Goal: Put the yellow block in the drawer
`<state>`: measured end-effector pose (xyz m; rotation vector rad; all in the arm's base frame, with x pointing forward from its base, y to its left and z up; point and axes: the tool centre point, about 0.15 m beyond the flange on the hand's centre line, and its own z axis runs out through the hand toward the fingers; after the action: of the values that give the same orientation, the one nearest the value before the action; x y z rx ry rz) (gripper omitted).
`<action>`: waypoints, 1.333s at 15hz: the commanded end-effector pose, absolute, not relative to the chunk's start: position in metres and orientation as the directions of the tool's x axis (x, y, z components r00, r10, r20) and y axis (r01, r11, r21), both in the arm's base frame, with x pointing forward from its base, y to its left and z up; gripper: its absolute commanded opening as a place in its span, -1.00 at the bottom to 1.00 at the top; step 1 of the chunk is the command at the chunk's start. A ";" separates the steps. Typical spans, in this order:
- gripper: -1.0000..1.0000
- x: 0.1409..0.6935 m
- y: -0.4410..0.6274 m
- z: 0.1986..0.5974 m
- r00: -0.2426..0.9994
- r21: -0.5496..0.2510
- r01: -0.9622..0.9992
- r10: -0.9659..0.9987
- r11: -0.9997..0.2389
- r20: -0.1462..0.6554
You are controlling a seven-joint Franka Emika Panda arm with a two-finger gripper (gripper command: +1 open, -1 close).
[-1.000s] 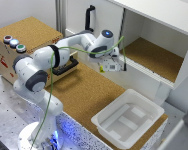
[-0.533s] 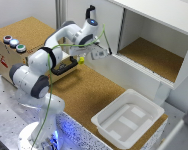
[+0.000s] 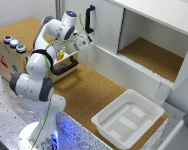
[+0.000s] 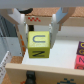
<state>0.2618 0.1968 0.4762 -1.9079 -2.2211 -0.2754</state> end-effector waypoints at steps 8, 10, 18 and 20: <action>-1.00 0.271 0.301 0.387 -0.198 0.077 0.980 0.945 0.184 0.259; -1.00 0.266 0.311 0.365 -0.176 0.127 0.981 0.958 0.150 0.228; 1.00 0.286 0.314 0.329 -0.029 0.192 0.981 0.985 -0.005 0.171; 1.00 0.284 0.303 0.348 -0.019 0.178 0.984 0.983 -0.014 0.182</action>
<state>0.2795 0.3103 0.3345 -2.1233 -2.2183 -0.3799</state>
